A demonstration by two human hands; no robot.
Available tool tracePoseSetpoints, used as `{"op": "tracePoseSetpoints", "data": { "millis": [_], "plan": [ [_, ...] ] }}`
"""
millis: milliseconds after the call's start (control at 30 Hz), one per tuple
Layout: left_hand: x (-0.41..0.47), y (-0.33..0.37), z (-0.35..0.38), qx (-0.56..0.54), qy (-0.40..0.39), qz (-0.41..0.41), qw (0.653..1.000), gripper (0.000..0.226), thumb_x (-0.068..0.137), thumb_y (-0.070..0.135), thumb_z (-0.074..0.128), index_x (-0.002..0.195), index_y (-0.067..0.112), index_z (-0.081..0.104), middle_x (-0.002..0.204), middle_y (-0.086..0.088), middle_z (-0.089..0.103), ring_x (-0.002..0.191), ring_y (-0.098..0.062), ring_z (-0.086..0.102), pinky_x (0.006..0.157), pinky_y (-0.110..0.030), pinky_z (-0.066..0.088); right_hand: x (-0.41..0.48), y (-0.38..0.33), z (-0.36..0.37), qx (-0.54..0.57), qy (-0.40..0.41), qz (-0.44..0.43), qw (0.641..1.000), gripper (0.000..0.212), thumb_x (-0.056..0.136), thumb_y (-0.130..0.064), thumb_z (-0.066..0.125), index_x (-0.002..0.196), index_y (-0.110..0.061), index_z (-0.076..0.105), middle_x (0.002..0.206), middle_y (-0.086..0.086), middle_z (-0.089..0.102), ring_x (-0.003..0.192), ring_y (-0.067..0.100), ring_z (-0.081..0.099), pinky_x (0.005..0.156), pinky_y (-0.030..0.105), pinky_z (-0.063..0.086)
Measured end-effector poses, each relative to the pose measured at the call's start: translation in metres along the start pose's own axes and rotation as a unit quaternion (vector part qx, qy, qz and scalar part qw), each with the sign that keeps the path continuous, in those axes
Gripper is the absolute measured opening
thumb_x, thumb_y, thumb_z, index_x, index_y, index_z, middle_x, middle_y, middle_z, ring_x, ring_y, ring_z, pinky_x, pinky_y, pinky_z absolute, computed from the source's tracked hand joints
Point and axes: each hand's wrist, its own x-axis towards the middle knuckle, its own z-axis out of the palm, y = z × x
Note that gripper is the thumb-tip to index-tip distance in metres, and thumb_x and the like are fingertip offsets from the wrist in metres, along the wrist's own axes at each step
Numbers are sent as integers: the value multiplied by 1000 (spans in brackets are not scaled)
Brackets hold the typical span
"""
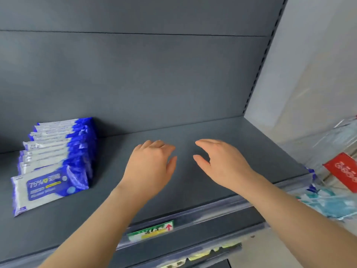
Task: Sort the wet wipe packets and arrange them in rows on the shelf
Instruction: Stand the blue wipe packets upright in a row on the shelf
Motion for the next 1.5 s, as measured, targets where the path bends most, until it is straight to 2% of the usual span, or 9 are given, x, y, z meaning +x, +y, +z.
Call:
{"op": "tracePoseSetpoints", "data": {
  "millis": [167, 300, 400, 533, 667, 900, 1200, 1367, 1500],
  "plan": [
    [43, 127, 40, -62, 5, 57, 996, 23, 80, 30, 56, 87, 16, 72, 81, -1, 71, 69, -28, 64, 64, -36, 54, -54, 119, -29, 5, 31, 50, 998, 46, 97, -39, 46, 139, -21, 47, 137, -6, 55, 120, 15, 52, 98, 30, 42],
    [81, 239, 79, -91, -1, 93, 992, 15, 79, 24, 69, 90, 14, 74, 79, -2, 70, 69, -29, 65, 65, -36, 52, -98, 226, -54, -11, 31, 101, 994, 41, 96, -36, 48, 132, -18, 54, 128, 1, 61, 115, 23, 55, 95, 36, 45],
    [109, 315, 106, -120, -24, 115, 986, 23, 83, 28, 57, 92, 14, 73, 81, -2, 70, 73, -29, 64, 66, -38, 54, -124, 297, -71, -22, 27, 145, 989, 37, 96, -35, 48, 127, -16, 57, 126, 6, 62, 113, 25, 57, 94, 34, 44],
    [148, 394, 151, -127, -56, 135, 981, 28, 93, 34, 50, 107, 18, 68, 104, -2, 67, 95, -27, 60, 82, -38, 49, -143, 383, -79, -28, 8, 196, 980, 41, 98, -35, 47, 135, -19, 52, 133, 3, 58, 119, 22, 54, 94, 30, 41],
    [199, 455, 205, -120, -75, 142, 980, 31, 94, 38, 47, 111, 19, 66, 110, -3, 66, 99, -26, 60, 84, -36, 49, -141, 475, -69, -22, 3, 239, 971, 42, 97, -37, 46, 136, -22, 52, 134, 1, 58, 120, 20, 53, 95, 30, 41],
    [300, 530, 306, -109, -157, 120, 974, 33, 96, 39, 43, 114, 22, 64, 112, -1, 65, 99, -21, 60, 84, -36, 50, -96, 628, -53, -20, -32, 291, 956, 39, 99, -38, 43, 134, -25, 52, 127, 0, 62, 109, 18, 59, 85, 31, 49],
    [404, 587, 437, -92, -281, 76, 952, 34, 98, 41, 41, 118, 23, 61, 114, 0, 64, 103, -19, 59, 84, -34, 50, -41, 800, 5, 32, -86, 331, 939, 39, 99, -37, 44, 134, -23, 54, 127, 2, 62, 110, 22, 59, 91, 37, 50],
    [430, 600, 535, -117, -333, -3, 936, 32, 97, 39, 44, 117, 22, 62, 114, 0, 65, 104, -20, 60, 88, -38, 50, -13, 903, 74, 68, -127, 312, 939, 37, 97, -34, 47, 128, -19, 58, 123, 8, 64, 110, 25, 58, 89, 32, 44],
    [440, 610, 618, -114, -361, -79, 922, 29, 95, 37, 48, 120, 28, 61, 119, 0, 64, 108, -23, 59, 90, -35, 48, 14, 983, 140, 88, -170, 280, 941, 40, 98, -32, 47, 135, -18, 53, 134, 5, 58, 123, 23, 52, 103, 35, 39]
  ]
}}
